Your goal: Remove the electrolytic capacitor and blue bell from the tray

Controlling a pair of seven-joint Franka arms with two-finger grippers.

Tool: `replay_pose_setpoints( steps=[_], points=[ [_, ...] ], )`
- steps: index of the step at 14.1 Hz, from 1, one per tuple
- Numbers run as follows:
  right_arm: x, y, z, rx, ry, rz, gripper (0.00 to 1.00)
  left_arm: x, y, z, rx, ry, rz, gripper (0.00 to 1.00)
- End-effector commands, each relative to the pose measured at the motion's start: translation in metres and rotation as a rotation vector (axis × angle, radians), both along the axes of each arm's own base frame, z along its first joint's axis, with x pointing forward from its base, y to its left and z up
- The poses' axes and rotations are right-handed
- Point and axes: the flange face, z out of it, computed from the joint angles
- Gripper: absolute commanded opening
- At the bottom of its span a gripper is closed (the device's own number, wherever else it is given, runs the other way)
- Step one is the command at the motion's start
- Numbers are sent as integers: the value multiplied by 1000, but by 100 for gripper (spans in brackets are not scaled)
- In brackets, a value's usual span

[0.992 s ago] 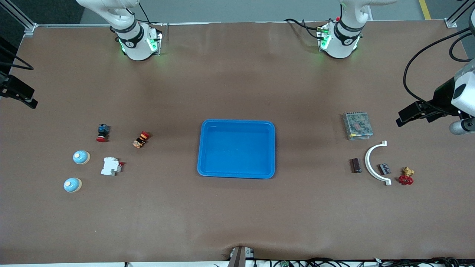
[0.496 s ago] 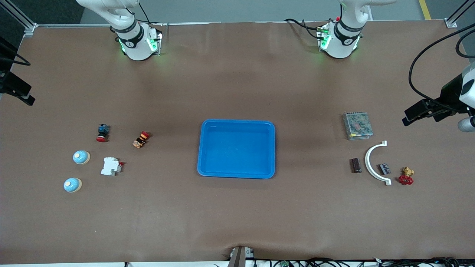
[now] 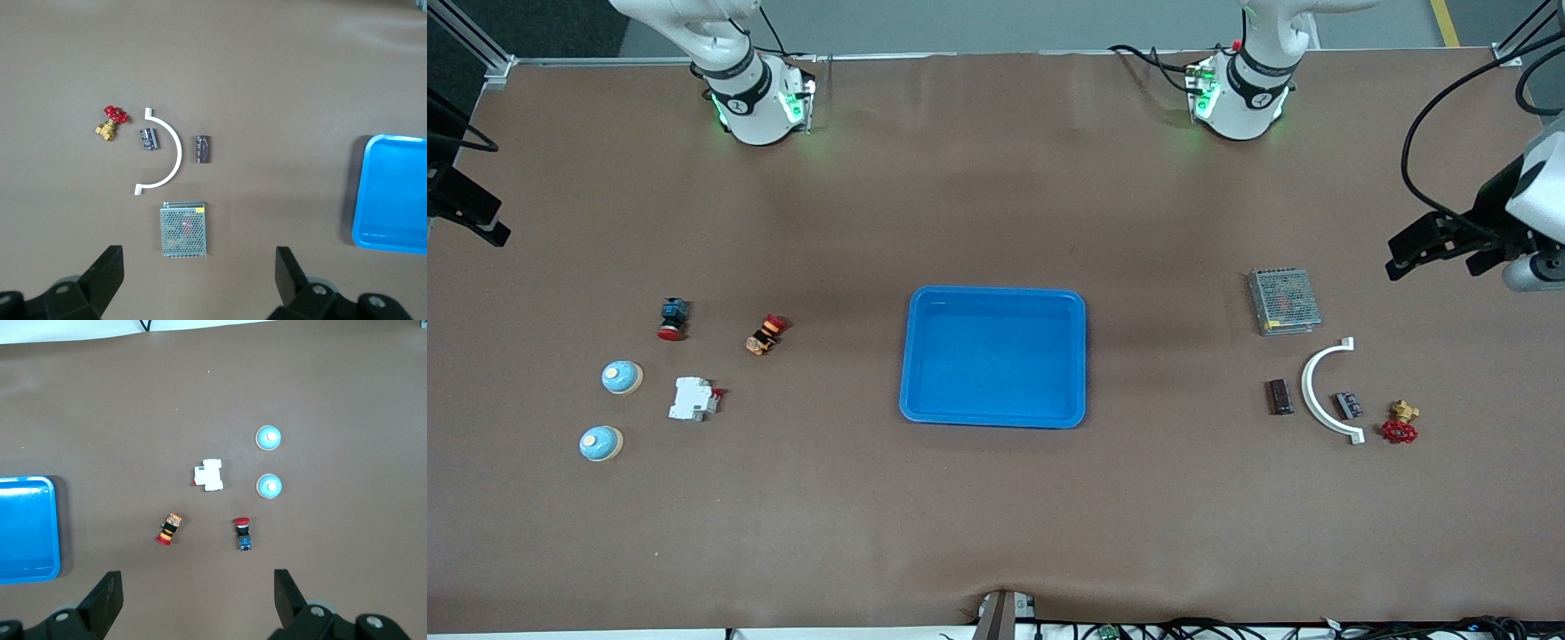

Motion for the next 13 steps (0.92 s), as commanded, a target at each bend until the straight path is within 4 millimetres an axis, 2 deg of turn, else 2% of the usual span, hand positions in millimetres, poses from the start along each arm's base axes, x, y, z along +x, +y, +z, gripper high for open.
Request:
replay_pose_setpoints(
  steps=[1, 9, 13],
  points=[
    [-11, -1, 2, 14, 26, -21, 100, -10, 18, 10, 19, 0, -20, 100],
    [-12, -3, -6, 5, 63, -22, 100, -5, 17, 8, 14, -5, -23, 100],
    [-11, -3, -10, 8, 69, -24, 100, -1, 12, 0, 25, 10, -29, 100]
  ],
)
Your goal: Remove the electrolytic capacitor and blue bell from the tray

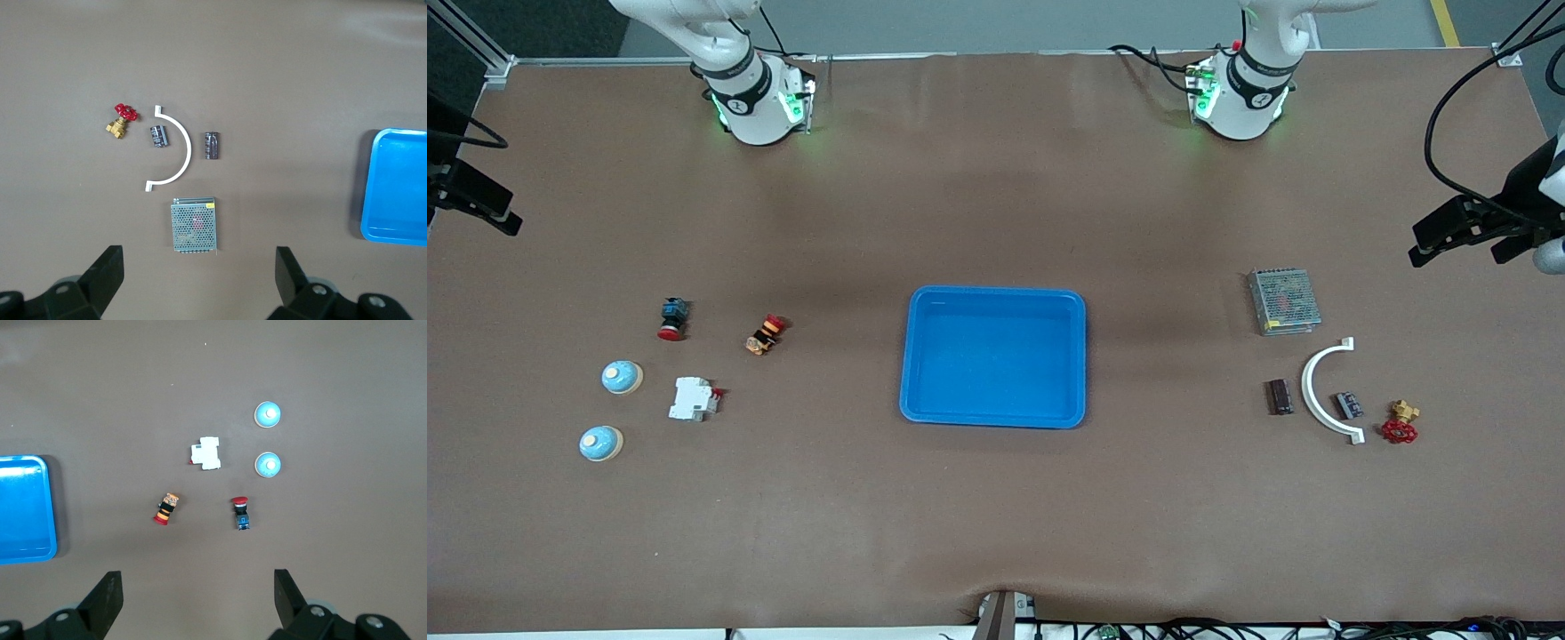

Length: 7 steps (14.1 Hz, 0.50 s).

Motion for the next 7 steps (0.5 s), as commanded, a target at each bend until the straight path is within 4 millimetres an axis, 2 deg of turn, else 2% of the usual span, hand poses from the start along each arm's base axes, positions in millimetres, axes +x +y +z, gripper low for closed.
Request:
replay_pose_setpoints(
  steps=[1, 7],
  points=[
    [-6, -1, -1, 6, 5, -17, 100, 1, 1, 0, 22, 1, -19, 100],
    [4, 0, 8, 1, -90, 9, 100, 1, 3, 0, 8, 2, -13, 100]
  ],
)
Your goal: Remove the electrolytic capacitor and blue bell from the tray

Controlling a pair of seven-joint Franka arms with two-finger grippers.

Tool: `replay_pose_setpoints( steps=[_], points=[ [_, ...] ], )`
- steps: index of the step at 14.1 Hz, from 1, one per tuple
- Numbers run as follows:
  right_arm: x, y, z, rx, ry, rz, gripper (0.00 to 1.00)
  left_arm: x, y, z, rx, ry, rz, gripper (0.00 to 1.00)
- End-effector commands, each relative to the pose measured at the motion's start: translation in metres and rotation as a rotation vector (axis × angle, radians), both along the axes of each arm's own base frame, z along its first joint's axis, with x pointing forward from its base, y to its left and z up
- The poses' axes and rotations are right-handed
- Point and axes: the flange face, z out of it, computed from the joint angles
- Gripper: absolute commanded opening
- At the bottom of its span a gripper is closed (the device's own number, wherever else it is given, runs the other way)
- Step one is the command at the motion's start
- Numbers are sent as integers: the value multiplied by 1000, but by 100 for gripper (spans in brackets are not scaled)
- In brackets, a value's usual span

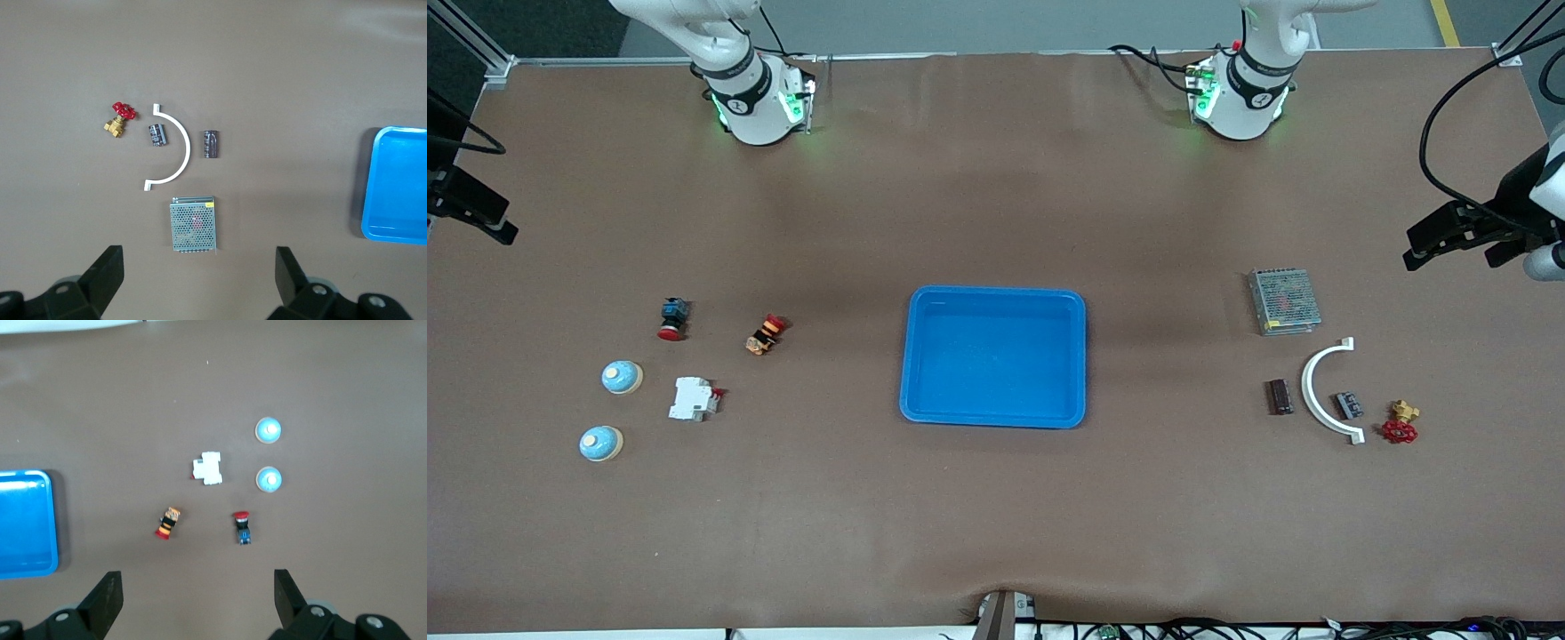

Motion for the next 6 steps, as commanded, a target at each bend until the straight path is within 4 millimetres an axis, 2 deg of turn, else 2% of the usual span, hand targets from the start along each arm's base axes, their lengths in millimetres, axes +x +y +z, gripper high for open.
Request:
replay_pose_setpoints(
  steps=[1, 3, 6],
  points=[
    [-1, 0, 3, 4, -39, 6, 100, -1, 3, 3, 8, -4, -13, 100],
    [4, -1, -8, 3, -57, 6, 100, -1, 3, 3, 8, -4, -15, 100],
    [5, 0, -9, 4, -57, 6, 100, -1, 3, 3, 8, -4, -12, 100]
  ],
)
